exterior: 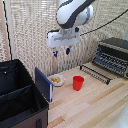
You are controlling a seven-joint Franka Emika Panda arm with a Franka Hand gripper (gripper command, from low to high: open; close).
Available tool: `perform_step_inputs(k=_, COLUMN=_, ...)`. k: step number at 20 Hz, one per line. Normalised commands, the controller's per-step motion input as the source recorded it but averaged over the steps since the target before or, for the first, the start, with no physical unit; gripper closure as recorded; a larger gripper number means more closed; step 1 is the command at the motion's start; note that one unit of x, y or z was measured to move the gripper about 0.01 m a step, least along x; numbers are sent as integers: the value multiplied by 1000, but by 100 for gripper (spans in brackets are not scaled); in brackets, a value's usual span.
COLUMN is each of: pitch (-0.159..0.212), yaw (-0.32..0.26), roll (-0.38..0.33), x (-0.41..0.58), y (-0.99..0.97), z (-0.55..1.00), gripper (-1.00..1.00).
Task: Gently stretch your hand towards the oven tray's handle, obtaining a firm grip, and draw it cautiously out of the oven. Transition your grip to the hot dog bowl, gingerly seizing the edge, and elevate it from the surface. Hover the bowl over the tray, delicately lower it, and temper your grip, establishing the bowl's equilibrium.
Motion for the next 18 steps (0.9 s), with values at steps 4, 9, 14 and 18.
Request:
perform_step_inputs(k=4, pitch=-57, yaw=180, roll=-333, x=-14, y=-108, z=0, gripper=-100)
perform_step_inputs(k=9, pitch=-72, yaw=184, roll=-318, x=6, y=-58, z=0, gripper=-100)
perform_step_inputs(k=14, pitch=-35, yaw=158, roll=-350, x=122, y=-11, z=0, gripper=-100)
perform_step_inputs(k=18, pitch=0, yaw=87, roll=-375, x=337, y=73, z=0, gripper=-100)
